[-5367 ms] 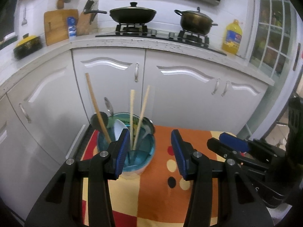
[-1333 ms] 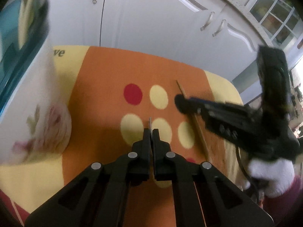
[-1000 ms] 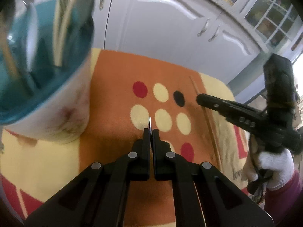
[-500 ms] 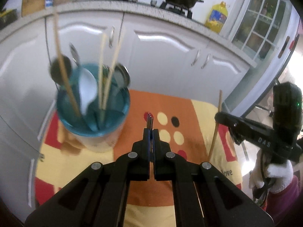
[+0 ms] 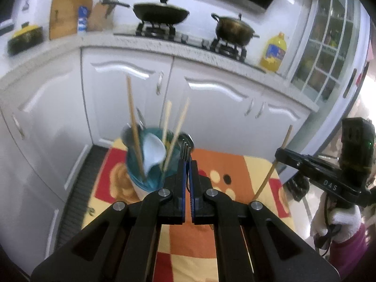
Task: Organize utensils
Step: 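Lift the fork and chopstick up over the floral cup with both grippers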
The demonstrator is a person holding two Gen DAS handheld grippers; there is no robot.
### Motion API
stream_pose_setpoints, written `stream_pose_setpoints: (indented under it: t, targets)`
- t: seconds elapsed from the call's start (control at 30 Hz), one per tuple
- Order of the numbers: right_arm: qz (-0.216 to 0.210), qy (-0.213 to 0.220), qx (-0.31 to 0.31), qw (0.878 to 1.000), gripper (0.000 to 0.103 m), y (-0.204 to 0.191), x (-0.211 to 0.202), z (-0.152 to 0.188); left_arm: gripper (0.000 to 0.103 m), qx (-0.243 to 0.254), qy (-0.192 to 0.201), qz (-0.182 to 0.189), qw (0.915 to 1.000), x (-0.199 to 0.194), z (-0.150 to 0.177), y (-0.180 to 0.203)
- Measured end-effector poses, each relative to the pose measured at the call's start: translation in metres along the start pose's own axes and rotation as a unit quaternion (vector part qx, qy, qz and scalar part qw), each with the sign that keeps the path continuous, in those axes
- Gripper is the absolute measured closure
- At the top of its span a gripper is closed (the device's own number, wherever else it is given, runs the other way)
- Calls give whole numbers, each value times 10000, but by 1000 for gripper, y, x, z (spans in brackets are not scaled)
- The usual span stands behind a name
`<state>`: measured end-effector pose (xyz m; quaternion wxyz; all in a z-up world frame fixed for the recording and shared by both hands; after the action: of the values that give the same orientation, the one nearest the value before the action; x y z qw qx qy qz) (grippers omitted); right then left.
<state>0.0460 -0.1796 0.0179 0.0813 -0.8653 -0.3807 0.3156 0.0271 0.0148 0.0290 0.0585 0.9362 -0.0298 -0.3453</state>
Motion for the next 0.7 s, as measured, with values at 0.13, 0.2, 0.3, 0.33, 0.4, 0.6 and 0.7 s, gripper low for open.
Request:
stream_pose_setpoints:
  t: [0.13, 0.2, 0.3, 0.33, 0.4, 0.6, 0.7]
  targets:
    - [-148, 209, -208, 9995, 98, -20, -3, -29, 102, -62, 317, -217, 9992, -16, -27, -19]
    - [-230, 321, -292, 9988, 98, -29, -4, -44, 102, -101, 469, -328, 9983, -24, -40, -29]
    - [-279, 468, -467, 9974, 98, -44, -2, -66, 102, -129, 677, -494, 9964, -32, -59, -41]
    - [-278, 522, -520, 9969, 98, -49, -2, -74, 102, -148, 742, -546, 9956, -33, -65, -45]
    - [-282, 624, -583, 9959, 98, -57, 3, -88, 102, -177, 849, -677, 9939, -33, -75, -54]
    - [-134, 808, -784, 9936, 98, -70, 33, -114, 102, -85, 1018, -1165, 9879, -24, -91, -72]
    - [-84, 808, -799, 9935, 98, -68, 57, -117, 102, 10, 1073, -1427, 9839, -11, -90, -75]
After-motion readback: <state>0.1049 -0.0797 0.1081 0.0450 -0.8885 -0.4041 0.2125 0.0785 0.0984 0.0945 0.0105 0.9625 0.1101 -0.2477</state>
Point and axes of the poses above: each gripper's, at about its wrist camera, not at the fingertips, and x roughly the way its jaws point, y to its right, z to its underside, the point moved 7 cm from there along x, roughly the way its jaws point, and after that the axes turned 11 degrees about -z, right-handed, at the moved point
